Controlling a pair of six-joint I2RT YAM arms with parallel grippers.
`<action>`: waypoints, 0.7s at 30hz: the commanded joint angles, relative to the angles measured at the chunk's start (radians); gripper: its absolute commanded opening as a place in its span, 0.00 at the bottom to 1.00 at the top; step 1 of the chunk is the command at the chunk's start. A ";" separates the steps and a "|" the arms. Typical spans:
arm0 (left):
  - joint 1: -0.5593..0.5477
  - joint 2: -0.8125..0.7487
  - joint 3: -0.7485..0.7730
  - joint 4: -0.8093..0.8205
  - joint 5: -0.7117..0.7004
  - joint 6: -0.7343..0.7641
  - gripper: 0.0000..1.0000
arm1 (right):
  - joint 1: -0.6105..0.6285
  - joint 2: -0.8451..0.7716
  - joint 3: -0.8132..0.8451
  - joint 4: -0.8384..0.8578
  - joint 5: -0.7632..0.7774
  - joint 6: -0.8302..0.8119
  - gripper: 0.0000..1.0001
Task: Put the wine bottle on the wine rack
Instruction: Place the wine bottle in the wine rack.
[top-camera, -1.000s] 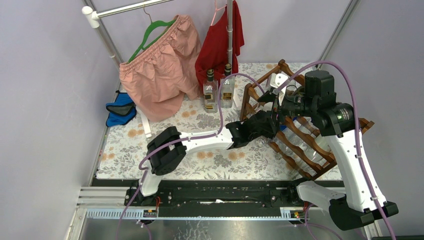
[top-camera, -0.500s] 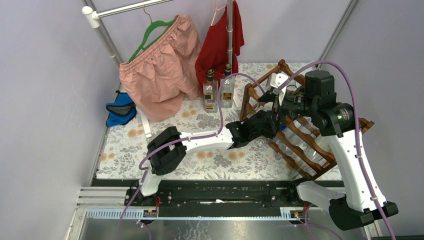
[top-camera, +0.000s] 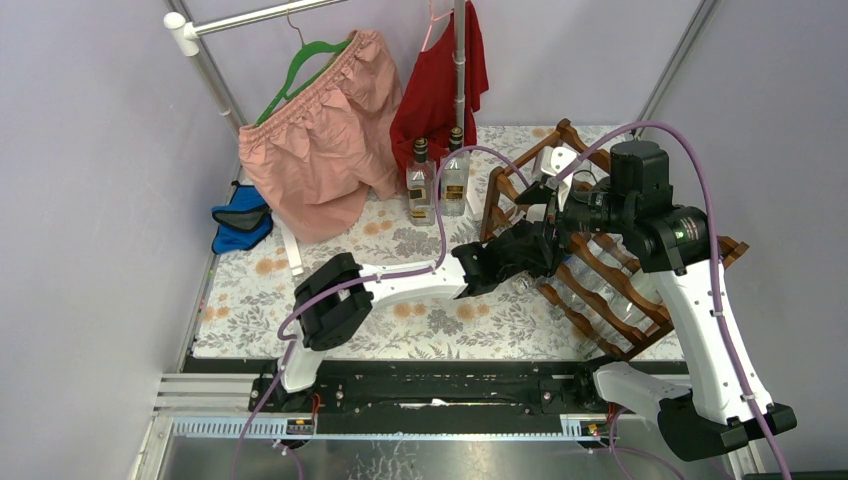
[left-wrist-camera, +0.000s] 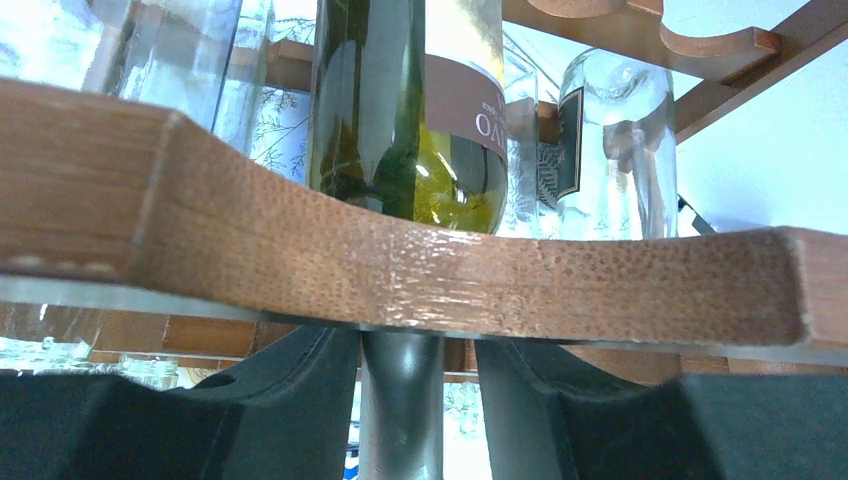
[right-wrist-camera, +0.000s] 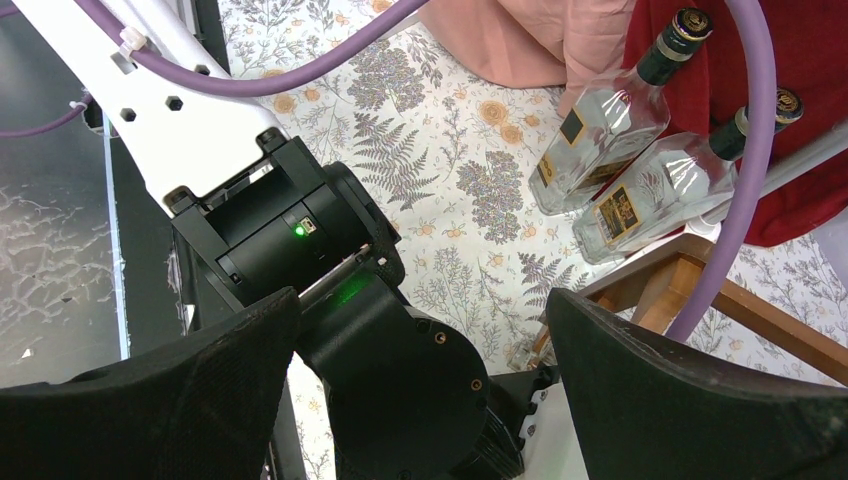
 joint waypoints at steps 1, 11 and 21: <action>-0.015 -0.043 0.010 0.117 0.008 -0.014 0.52 | -0.016 -0.011 0.000 0.036 0.006 -0.002 1.00; -0.018 -0.145 -0.086 0.116 -0.033 -0.035 0.59 | -0.019 -0.015 -0.004 0.035 -0.003 -0.003 1.00; -0.040 -0.248 -0.173 0.104 -0.060 -0.017 0.60 | -0.023 -0.020 -0.003 0.019 -0.017 -0.019 1.00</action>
